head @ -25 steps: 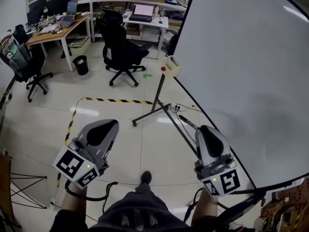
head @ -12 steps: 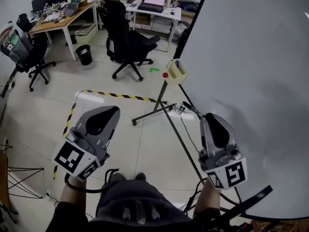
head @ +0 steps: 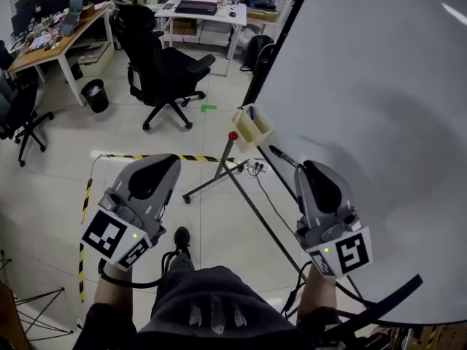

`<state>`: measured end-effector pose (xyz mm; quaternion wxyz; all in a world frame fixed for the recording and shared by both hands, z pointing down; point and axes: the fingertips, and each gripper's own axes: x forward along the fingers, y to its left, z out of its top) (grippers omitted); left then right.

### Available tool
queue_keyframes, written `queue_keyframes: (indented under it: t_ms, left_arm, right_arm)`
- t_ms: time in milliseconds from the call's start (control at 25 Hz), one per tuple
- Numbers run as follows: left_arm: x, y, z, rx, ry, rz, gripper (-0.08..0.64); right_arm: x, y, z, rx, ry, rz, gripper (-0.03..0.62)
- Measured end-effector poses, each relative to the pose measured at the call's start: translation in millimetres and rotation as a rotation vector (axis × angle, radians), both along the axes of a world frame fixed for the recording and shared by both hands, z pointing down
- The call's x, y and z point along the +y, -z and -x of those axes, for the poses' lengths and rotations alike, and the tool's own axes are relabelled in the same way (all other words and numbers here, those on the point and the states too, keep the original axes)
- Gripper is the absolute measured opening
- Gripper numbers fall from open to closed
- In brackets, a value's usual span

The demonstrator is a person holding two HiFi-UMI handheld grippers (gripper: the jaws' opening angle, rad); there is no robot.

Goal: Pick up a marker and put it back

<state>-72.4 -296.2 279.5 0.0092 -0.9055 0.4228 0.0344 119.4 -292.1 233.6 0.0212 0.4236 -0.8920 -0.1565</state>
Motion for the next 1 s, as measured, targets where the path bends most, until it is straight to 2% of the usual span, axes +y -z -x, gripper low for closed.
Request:
queue_keyframes:
  t_ms: [200,400,640,1000]
  left_arm:
    - [-75.0,7.9,24.5,0.002,-0.076,-0.016,0.006]
    - [-136.6,4.6,39.8,0.021,-0.128,0.012,0.006]
    - [-179.3,-14.6,33.9,0.002,-0.166,0.064,0.006]
    - [-218.7,-49.7,15.7,-0.033,-0.184,0.148,0.006]
  right_arm:
    - [-63.6,1.2,27.0,0.053,-0.076,0.021,0.040]
    - [-116.7,-16.9,50.0,0.060,-0.113,0.077,0.040]
    - [-168.4,-71.8,44.6,0.072,-0.166,0.203,0.041]
    - [-210.1,-148.6,31.8,0.107,-0.188,0.365,0.041]
